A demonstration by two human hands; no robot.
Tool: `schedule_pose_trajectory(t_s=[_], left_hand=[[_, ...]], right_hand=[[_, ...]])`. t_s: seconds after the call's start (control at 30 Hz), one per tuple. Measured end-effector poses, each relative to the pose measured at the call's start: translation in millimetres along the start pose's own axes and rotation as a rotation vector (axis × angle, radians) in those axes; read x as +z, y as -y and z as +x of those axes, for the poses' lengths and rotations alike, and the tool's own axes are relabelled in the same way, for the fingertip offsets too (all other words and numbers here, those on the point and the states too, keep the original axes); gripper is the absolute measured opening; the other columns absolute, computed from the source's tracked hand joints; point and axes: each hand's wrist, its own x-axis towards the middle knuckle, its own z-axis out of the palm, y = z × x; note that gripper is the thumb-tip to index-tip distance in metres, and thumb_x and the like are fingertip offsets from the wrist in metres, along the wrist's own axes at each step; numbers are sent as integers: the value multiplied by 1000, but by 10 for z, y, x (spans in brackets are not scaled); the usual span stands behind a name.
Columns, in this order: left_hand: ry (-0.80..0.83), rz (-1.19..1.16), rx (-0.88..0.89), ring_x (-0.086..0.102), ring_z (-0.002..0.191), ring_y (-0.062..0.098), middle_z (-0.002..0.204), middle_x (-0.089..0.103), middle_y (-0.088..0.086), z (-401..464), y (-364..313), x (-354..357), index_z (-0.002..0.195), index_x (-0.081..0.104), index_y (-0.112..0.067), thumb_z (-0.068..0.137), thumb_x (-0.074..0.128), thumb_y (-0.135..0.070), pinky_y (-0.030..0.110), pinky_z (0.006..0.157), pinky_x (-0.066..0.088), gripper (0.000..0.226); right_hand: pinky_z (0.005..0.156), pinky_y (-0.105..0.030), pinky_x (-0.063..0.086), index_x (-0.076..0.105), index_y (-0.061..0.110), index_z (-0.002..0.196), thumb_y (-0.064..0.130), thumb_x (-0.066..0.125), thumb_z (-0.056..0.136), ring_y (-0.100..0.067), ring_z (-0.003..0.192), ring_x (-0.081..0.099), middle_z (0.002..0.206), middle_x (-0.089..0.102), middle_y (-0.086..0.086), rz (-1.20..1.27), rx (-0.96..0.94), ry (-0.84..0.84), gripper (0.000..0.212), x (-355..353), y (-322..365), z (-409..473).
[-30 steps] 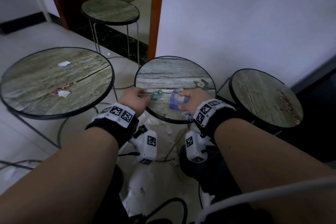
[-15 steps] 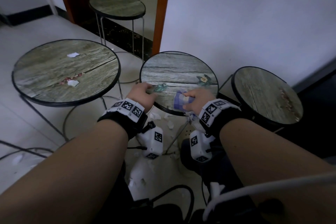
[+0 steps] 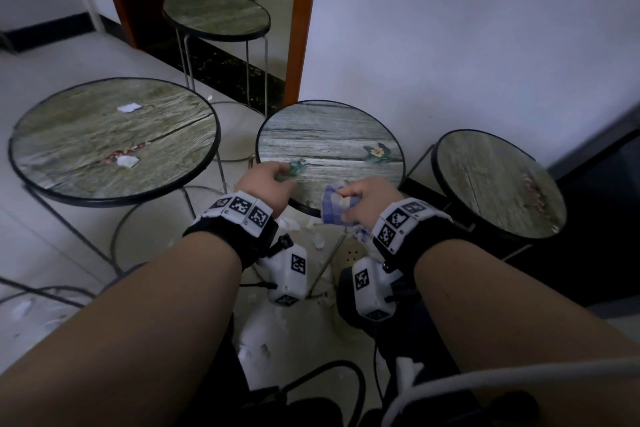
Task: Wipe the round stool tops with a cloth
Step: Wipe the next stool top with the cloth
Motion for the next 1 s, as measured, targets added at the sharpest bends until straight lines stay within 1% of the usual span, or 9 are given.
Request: schedule_pose_trajectory(t_s=[0.07, 0.17, 0.3, 0.43, 0.57, 0.67, 0.8, 0.87, 1.0], left_hand=[[17, 25, -6, 52, 120, 21, 133, 55, 3, 26, 0, 9, 132, 54, -19, 92, 53, -25, 26, 98, 39, 40], [12, 37, -6, 53, 119, 21, 132, 56, 3, 73, -8, 12, 131, 54, -18, 92, 52, -24, 25, 95, 40, 40], [-9, 38, -15, 56, 114, 20, 127, 59, 2, 90, 0, 18, 130, 55, -20, 91, 52, -23, 24, 92, 41, 39], [-14, 26, -23, 55, 115, 20, 129, 58, 2, 99, -17, 29, 132, 54, -20, 92, 52, -23, 24, 91, 41, 40], [-21, 13, -29, 53, 119, 20, 133, 56, 2, 96, -40, 15, 133, 53, -20, 92, 52, -23, 24, 94, 39, 41], [-9, 8, -23, 51, 122, 20, 135, 54, 1, 114, -63, 5, 133, 52, -19, 93, 52, -23, 25, 96, 39, 41], [7, 33, 2, 49, 124, 21, 137, 52, 2, 157, -65, 22, 133, 52, -19, 92, 53, -24, 27, 100, 37, 42], [8, 23, 12, 50, 123, 21, 136, 53, 2, 184, -66, 26, 132, 53, -20, 91, 54, -24, 29, 101, 38, 41], [17, -6, 19, 53, 118, 20, 131, 57, 2, 230, -86, 29, 129, 56, -21, 91, 54, -24, 30, 99, 42, 38]], right_hand=[[103, -30, 42, 58, 20, 129, 16, 75, 78, -16, 129, 46, 143, 47, 2, 12, -7, 1, 54, -14, -10, 19], [103, -31, 43, 60, 20, 127, 14, 75, 77, -15, 129, 46, 142, 48, 3, 58, -6, -1, 53, -34, -32, 35], [104, -32, 42, 60, 23, 126, 13, 74, 78, -14, 128, 47, 141, 49, 4, 51, -11, 9, 51, -47, -73, 32], [104, -30, 42, 61, 25, 126, 15, 76, 77, -13, 126, 49, 139, 51, 5, 47, -8, -5, 52, -92, -165, 49], [98, -22, 43, 63, 25, 122, 13, 77, 74, -11, 118, 54, 133, 56, 6, 95, 40, -45, 51, -180, -302, 74], [96, -21, 42, 61, 24, 125, 17, 76, 76, -11, 121, 52, 134, 56, 6, 19, 48, -43, 52, -249, -351, 109], [93, -19, 39, 61, 23, 125, 18, 77, 75, -12, 122, 52, 134, 55, 6, -23, 57, -28, 53, -263, -328, 156], [94, -22, 41, 62, 24, 123, 19, 78, 75, -13, 122, 52, 134, 55, 5, -34, 65, -28, 52, -275, -307, 182], [88, -20, 39, 63, 26, 122, 22, 78, 75, -13, 120, 53, 133, 55, 6, -103, 63, -18, 50, -306, -255, 225]])
